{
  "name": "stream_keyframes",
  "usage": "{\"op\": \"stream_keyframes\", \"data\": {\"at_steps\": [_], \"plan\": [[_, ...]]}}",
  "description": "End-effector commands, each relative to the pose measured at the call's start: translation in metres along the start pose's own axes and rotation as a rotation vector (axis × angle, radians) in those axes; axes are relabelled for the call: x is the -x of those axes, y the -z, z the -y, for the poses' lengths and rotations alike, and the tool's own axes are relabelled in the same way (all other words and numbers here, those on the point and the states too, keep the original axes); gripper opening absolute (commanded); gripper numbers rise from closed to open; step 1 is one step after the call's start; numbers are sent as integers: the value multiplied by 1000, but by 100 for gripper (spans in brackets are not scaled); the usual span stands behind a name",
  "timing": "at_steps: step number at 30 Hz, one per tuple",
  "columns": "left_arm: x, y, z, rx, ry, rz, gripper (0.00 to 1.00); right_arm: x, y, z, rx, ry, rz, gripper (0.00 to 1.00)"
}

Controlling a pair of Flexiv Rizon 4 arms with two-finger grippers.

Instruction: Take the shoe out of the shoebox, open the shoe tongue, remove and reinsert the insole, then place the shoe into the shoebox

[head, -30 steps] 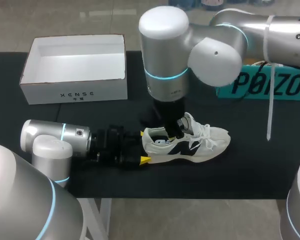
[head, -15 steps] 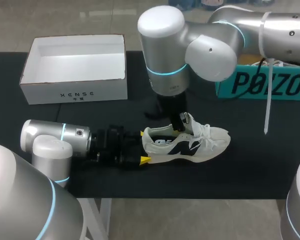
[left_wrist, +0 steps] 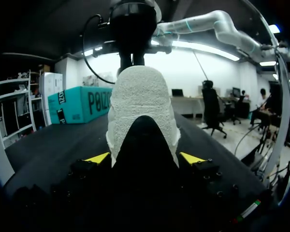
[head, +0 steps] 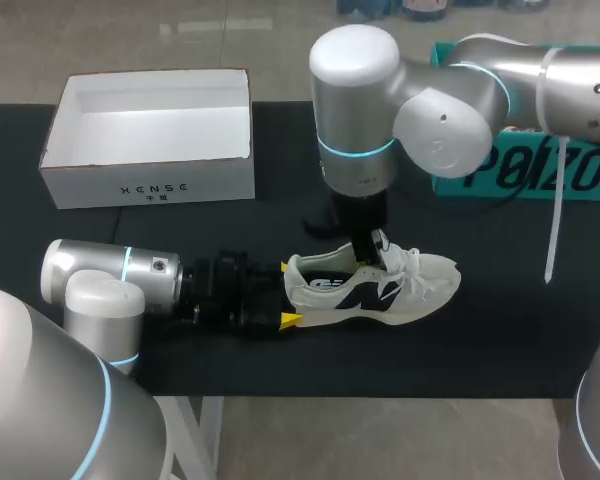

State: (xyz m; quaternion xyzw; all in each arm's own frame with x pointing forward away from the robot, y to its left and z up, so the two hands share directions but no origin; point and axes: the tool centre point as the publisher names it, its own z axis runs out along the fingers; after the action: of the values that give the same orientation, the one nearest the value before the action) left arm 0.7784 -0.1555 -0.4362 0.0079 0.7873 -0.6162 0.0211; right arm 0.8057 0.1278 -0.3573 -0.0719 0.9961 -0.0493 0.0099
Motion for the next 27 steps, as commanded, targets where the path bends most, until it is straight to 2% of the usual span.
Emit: {"op": "stream_keyframes", "data": {"at_steps": [1, 11, 16, 27], "plan": [[-2, -1, -2, 2, 0, 2, 0, 2, -6, -2, -5, -9, 0, 0], [-2, -1, -2, 2, 0, 2, 0, 5, -17, -3, -13, -52, -10, 0], [-2, -1, -2, 2, 0, 2, 0, 4, -19, -6, -12, -55, -14, 18], [-2, -1, -2, 2, 0, 2, 0, 3, -22, -3, -20, -72, -20, 32]]}}
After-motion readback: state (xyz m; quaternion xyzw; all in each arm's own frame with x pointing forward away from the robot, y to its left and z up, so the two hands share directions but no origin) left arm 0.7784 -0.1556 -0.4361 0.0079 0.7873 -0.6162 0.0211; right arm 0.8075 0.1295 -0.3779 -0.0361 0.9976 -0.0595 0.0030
